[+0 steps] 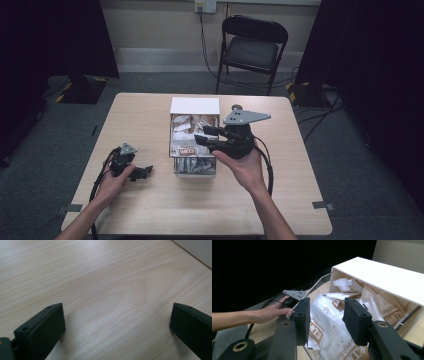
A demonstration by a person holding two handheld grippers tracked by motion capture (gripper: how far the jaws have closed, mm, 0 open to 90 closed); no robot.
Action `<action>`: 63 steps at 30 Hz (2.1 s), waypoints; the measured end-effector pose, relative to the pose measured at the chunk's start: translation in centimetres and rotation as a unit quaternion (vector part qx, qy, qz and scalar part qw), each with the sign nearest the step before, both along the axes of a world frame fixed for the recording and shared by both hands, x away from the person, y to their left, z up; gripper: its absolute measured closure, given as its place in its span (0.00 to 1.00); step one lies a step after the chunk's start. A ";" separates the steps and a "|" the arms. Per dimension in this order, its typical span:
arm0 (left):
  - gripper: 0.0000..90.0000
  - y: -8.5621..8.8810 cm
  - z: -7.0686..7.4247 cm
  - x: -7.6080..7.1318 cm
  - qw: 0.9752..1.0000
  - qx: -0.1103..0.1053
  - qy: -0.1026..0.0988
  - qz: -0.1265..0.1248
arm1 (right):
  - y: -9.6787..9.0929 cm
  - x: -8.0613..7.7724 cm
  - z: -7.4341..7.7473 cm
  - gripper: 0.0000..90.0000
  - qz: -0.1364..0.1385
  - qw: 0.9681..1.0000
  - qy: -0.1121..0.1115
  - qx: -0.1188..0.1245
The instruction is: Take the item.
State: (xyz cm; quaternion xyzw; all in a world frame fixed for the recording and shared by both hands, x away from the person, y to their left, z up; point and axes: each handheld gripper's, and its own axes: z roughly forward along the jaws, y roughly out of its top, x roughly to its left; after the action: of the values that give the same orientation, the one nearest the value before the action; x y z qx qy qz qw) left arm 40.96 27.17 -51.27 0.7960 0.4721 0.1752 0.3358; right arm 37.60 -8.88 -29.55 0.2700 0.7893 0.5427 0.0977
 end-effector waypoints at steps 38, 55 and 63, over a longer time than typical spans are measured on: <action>0.00 0.0 0.0 0.0 1.000 0.000 0.000 0.000 | 3.2 1.0 -2.8 0.79 0.059 0.996 0.045 -0.058; 0.00 0.0 0.0 0.0 1.000 0.000 0.000 0.000 | 3.7 1.4 -3.7 0.95 0.052 0.995 0.061 -0.065; 0.00 0.0 0.0 0.0 1.000 0.000 0.000 0.000 | 3.7 1.4 -3.6 0.97 0.052 0.995 0.059 -0.060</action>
State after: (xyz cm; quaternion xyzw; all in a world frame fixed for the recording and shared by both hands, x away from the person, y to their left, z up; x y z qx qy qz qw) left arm 40.95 27.17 -51.27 0.7960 0.4722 0.1753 0.3358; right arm 39.01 -5.23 -33.16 0.2536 0.8378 0.4820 0.0386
